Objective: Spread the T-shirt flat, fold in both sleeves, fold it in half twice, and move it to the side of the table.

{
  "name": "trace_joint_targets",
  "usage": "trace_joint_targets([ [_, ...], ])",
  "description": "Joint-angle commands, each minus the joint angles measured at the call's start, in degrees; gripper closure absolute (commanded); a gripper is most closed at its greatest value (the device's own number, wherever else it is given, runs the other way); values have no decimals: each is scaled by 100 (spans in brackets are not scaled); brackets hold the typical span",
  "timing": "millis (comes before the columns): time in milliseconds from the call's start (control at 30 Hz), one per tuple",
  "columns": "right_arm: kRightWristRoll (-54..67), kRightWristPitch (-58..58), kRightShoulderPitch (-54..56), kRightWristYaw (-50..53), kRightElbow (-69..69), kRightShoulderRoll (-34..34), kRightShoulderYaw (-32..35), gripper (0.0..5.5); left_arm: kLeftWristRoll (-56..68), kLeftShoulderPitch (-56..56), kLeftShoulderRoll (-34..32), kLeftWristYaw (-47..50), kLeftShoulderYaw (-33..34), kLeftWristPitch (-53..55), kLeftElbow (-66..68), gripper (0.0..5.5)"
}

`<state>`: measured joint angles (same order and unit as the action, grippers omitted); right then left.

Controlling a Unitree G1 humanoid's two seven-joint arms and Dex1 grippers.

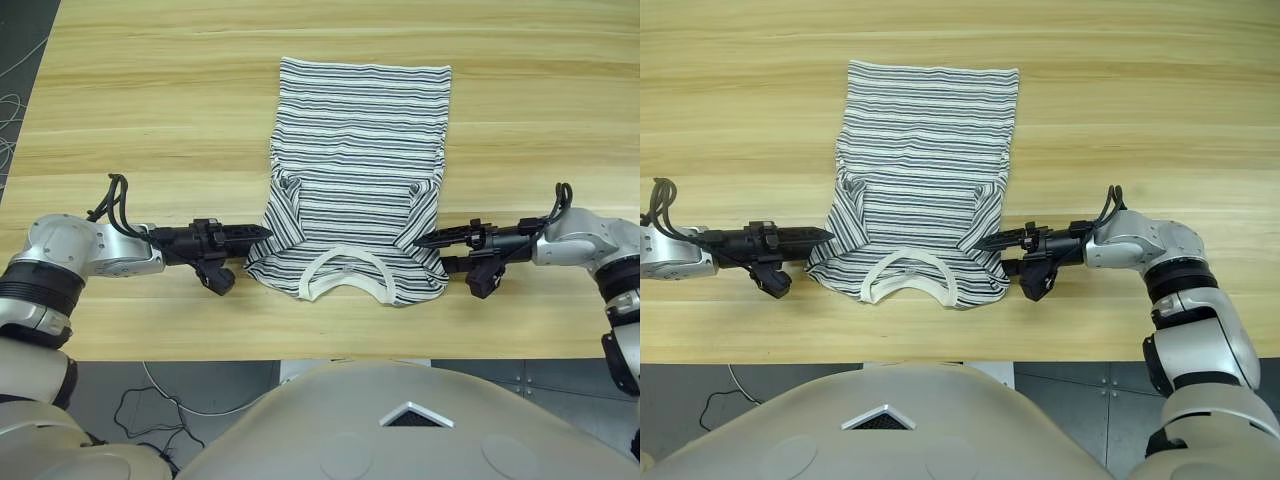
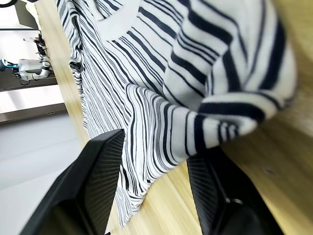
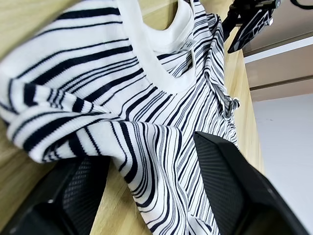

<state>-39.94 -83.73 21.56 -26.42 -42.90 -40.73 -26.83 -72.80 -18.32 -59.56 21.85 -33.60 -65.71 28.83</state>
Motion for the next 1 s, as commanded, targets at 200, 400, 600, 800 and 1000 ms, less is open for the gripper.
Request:
trace_joint_targets([
  [200,-797,255,-222,18,50,-37,-826,307,-287,-224,264,297,-478,175,268,429],
  [400,-711,241,-126,98,96,-155,-1040,436,-456,-311,277,615,-758,286,414,526],
  [600,-655,266,-66,188,129,-188,-1124,537,-654,-453,211,940,-1032,279,424,540],
  [800,-629,40,-91,290,186,-466,-1104,537,-677,-173,-267,1054,-1128,-94,-699,540],
  [1000,-747,-80,-145,389,281,-598,-1113,537,-592,-252,-413,907,-1009,-334,-1050,540],
])
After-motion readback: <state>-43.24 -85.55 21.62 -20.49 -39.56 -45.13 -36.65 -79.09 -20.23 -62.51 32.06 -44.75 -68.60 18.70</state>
